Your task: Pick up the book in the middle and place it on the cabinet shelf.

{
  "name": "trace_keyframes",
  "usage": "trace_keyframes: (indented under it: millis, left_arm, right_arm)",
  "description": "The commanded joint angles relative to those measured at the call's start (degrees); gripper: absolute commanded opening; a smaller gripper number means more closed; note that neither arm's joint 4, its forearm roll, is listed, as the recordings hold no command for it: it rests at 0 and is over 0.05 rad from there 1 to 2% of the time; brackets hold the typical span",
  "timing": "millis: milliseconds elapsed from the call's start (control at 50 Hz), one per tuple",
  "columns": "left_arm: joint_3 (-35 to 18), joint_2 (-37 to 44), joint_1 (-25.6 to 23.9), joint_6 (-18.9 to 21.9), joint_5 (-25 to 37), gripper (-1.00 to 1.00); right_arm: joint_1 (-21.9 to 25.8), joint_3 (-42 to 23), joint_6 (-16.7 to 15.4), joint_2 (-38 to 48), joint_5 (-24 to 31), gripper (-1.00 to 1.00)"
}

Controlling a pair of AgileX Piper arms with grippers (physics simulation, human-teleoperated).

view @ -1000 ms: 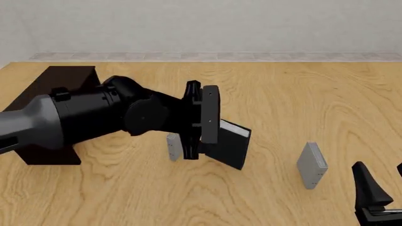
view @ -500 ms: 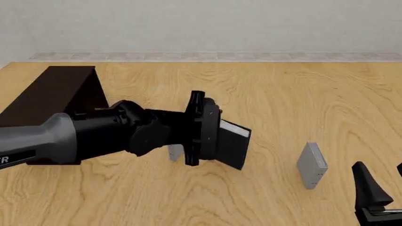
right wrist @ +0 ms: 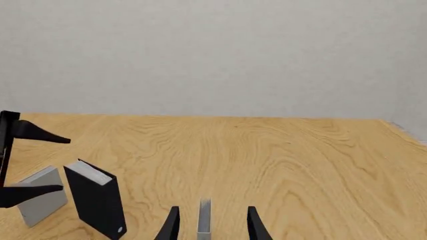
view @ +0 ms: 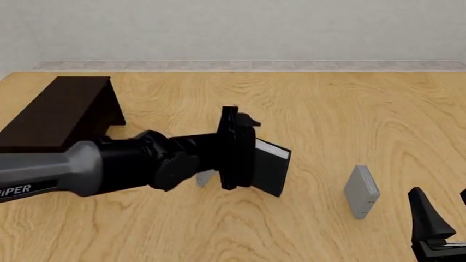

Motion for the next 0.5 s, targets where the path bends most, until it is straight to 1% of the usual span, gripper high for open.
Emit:
trace_keyframes:
  millis: [20,60,120,240,260,300,400,500]
  left_arm:
    - [-0.2,1.5,-0.7,-1.7,0.4,1.00]
    - [-1.2,2.0,-1.0,-2.9,2.8,1.00]
    - [-1.4,2.0,-1.1,-2.8,3.3,1.00]
    - [-1.8,3.1,-0.4,-2.3,3.0,1.00]
    - [-1.2,2.9,0.0,-1.2,1.0,1.00]
    - [-1.9,4.0,0.9,-1.3,0.9,1.00]
    - [-2.8,5.0,1.0,-2.7,2.5,1.00]
    - [-3.4,5.5,1.7,-2.8,3.2,1.00]
  right_arm:
    - [0.0,0.0,0.0,0.0,0.0,1.00]
    - [0.0,0.0,0.0,0.0,0.0,1.00]
    - [0.0,0.0,0.0,0.0,0.0,1.00]
    - [0.0,0.0,0.0,0.0,0.0,1.00]
    - [0.0,0.0,0.0,0.0,0.0,1.00]
    - [0.0,0.0,0.0,0.0,0.0,1.00]
    - [0.0,0.0,0.0,0.0,0.0,1.00]
    - [0.0,0.0,0.0,0.0,0.0,1.00]
